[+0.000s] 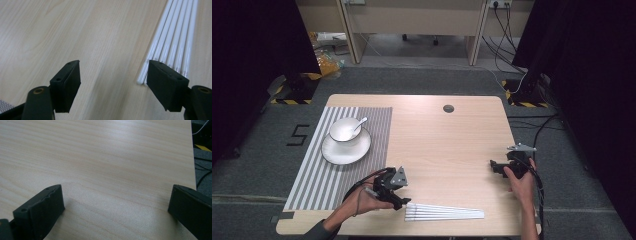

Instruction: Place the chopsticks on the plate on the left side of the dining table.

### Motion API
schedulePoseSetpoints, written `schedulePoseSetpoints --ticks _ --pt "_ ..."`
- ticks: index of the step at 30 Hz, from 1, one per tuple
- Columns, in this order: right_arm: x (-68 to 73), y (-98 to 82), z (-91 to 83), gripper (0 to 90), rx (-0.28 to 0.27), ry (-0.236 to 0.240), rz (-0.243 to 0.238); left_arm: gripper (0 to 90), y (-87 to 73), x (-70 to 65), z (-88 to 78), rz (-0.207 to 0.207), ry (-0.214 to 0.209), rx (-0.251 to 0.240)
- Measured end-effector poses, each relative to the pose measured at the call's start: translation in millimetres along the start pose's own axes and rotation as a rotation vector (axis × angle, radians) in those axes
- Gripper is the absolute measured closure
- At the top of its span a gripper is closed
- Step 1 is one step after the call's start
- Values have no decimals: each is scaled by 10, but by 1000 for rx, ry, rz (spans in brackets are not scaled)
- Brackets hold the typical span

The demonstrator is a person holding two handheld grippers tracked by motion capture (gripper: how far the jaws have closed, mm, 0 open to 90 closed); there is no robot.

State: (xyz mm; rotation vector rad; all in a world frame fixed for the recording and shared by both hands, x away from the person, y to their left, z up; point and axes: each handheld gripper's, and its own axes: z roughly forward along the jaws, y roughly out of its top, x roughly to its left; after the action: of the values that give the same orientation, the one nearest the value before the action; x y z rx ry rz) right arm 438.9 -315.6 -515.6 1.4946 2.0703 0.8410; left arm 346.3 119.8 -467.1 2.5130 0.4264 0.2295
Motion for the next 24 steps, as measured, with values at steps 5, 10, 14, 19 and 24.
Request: schedulePoseSetpoints --ticks 5,10,14,19,24 --pt "-2 0 0 3 0 1 -3 273 88 -45 63 26 -22 22" --pt "-4 1 1 3 0 1 -4 279 119 -65 147 48 -31 52" --pt "-6 2 1 3 1 3 -6 291 151 -46 216 53 -40 72" --pt "-5 2 1 3 1 4 -4 298 156 -32 281 60 -46 89" --pt "-6 2 1 3 0 5 -5 301 176 -13 312 59 -54 89"
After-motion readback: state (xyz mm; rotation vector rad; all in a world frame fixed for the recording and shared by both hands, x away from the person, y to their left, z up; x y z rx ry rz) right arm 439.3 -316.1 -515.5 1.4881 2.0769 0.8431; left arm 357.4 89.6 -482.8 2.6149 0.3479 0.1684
